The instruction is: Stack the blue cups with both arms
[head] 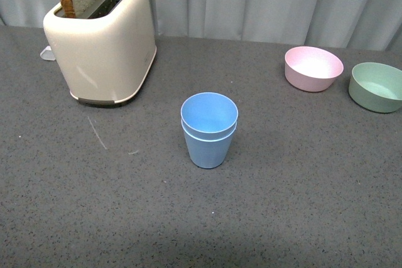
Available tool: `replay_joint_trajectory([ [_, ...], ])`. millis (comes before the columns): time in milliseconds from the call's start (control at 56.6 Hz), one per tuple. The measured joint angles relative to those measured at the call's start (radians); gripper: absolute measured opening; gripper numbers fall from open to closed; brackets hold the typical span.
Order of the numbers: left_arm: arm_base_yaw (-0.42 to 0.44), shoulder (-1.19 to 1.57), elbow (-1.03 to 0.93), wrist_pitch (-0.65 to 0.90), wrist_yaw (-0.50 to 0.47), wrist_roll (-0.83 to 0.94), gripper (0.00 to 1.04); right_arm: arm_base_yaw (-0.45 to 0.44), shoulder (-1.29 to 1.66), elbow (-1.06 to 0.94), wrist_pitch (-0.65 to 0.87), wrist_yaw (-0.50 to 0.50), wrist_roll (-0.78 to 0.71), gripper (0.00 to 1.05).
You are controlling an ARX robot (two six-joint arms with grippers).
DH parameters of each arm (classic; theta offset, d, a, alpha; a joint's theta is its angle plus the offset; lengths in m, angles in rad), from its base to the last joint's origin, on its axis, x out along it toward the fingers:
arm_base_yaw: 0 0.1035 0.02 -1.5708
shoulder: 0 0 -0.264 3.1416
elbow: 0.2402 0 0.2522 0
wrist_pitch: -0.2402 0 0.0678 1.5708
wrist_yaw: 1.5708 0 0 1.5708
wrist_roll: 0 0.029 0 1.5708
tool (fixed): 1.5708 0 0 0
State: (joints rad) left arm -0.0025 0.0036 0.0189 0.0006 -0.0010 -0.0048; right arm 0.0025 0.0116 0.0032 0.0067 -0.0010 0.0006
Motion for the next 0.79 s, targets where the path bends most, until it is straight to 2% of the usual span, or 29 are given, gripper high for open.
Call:
replay_joint_trajectory([
  [159, 0.0, 0.0, 0.0, 0.0, 0.001, 0.0, 0.98, 0.0, -0.007, 0.0, -0.005, 0.0, 0.0, 0.01],
  [388, 0.0, 0.0, 0.0, 0.0, 0.001, 0.0, 0.98, 0.0, -0.008, 0.0, -0.005, 0.0, -0.001, 0.57],
  [600, 0.0, 0.0, 0.0, 0.0, 0.001, 0.0, 0.98, 0.0, -0.008, 0.0, -0.005, 0.0, 0.0, 0.95],
  [794, 0.0, 0.0, 0.0, 0.0, 0.001, 0.0, 0.98, 0.0, -0.008, 0.0, -0.005, 0.0, 0.0, 0.95],
])
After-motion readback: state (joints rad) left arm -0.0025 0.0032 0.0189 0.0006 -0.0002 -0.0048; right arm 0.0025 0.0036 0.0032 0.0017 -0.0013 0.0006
